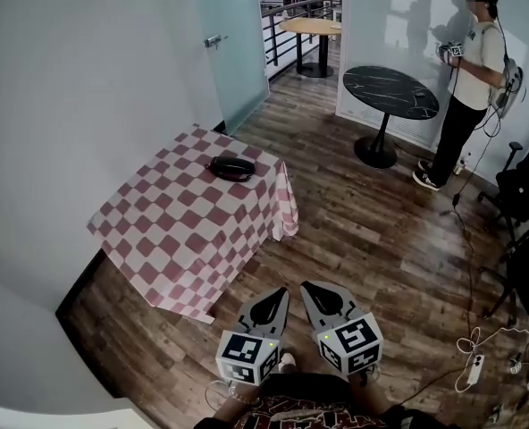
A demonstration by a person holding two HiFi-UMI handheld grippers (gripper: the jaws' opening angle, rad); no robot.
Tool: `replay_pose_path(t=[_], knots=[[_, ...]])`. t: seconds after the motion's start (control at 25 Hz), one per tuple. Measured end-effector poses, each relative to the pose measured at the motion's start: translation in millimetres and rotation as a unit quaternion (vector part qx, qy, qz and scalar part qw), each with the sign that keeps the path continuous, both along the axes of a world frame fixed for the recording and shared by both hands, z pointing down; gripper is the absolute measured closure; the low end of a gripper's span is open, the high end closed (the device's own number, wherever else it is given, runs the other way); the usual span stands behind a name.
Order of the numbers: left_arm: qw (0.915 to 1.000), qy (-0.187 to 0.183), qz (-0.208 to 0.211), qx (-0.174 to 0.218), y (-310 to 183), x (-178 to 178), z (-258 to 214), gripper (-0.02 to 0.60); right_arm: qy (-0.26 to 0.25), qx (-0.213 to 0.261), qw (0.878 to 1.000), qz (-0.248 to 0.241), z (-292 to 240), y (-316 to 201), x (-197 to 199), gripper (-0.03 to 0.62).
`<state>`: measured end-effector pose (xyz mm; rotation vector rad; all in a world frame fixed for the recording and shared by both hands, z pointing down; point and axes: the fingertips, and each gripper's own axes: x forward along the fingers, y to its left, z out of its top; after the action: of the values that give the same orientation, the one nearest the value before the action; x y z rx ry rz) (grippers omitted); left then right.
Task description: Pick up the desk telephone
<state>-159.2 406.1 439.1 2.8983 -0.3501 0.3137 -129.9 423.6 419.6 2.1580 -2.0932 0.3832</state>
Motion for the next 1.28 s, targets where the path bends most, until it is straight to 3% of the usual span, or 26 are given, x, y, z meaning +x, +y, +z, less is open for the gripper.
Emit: replay_pose_path(t=[0.6,1.28], knots=[[0.9997,-0.006,-0.009,-0.023,-48.2,12.4,10.4,0.575,-0.015,-0.012,1.000,-0.006,9.8,-48.8,11.8,0.576],[0.9989,-0.007,-0.044,-0.010,-122.4,108.7,-8.6,0.575,-0.010,-0.010,0.998,-0.054,-7.3,-128.0,104.6,0.576]])
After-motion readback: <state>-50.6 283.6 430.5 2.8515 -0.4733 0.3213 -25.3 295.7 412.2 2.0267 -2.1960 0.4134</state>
